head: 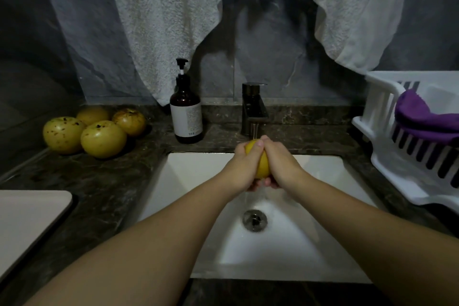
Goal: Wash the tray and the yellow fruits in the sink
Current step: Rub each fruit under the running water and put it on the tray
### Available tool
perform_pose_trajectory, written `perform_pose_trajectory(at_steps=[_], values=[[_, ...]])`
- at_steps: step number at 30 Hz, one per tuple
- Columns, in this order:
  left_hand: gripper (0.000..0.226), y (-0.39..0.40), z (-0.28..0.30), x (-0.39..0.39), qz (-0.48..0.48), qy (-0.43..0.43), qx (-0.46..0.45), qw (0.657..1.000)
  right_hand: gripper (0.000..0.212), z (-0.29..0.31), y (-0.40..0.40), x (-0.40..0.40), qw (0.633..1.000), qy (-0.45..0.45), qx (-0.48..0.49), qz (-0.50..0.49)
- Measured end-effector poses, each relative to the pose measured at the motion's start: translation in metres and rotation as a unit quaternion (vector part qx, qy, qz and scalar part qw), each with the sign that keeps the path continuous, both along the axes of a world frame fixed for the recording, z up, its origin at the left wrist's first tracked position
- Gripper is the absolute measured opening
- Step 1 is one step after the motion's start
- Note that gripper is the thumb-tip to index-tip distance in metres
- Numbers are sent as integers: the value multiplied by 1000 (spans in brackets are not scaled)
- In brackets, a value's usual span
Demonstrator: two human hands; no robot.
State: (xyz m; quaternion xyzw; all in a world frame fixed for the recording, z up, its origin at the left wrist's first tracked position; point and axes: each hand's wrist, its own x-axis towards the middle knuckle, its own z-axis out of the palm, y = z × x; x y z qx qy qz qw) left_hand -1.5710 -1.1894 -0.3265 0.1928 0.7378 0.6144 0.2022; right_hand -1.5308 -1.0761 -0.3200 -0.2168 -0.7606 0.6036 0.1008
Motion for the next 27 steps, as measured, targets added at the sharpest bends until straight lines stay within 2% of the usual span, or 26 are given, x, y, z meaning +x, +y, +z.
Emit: perform_pose_trajectory(at_steps=[2, 5, 6, 9, 10, 13, 14, 16, 18, 21, 25, 27], values=[[56, -1, 3, 2, 5, -26, 18, 999, 46, 1, 1, 0, 1000, 18, 3, -10], [54, -1, -1, -1, -3, 50, -3, 999, 68, 4, 4, 5, 991, -72, -115, 11], [53, -2, -1, -1, -8, 58, -12, 998, 70, 4, 5, 5, 990, -77, -118, 15], [46, -2, 1, 1, -19, -14, 9, 1000, 57, 4, 5, 4, 999, -30, -43, 6], [47, -2, 2, 1, -12, -22, 14, 1000, 58, 3, 5, 4, 998, -37, -50, 9], [51, -1, 0, -1, -13, 22, 5, 1000, 75, 2, 7, 5, 983, -105, -150, 24], [51, -1, 0, -1, -16, 16, 6, 1000, 73, 2, 7, 5, 985, -96, -145, 23], [47, -2, 1, 0, -27, -32, 18, 999, 57, 1, 5, 3, 997, -50, -65, 11], [48, -2, 4, 1, -26, -51, 19, 998, 44, 0, 4, 3, 999, -19, -35, -2], [49, 0, 0, -2, -11, 15, 9, 1000, 61, 2, 4, 4, 992, -63, -111, 10], [49, -1, 4, 1, -18, -47, 15, 999, 52, 3, 2, 0, 1000, -17, -25, -10], [51, 0, 1, -3, -12, -9, 4, 1000, 63, 3, 4, 2, 995, -61, -76, -7]])
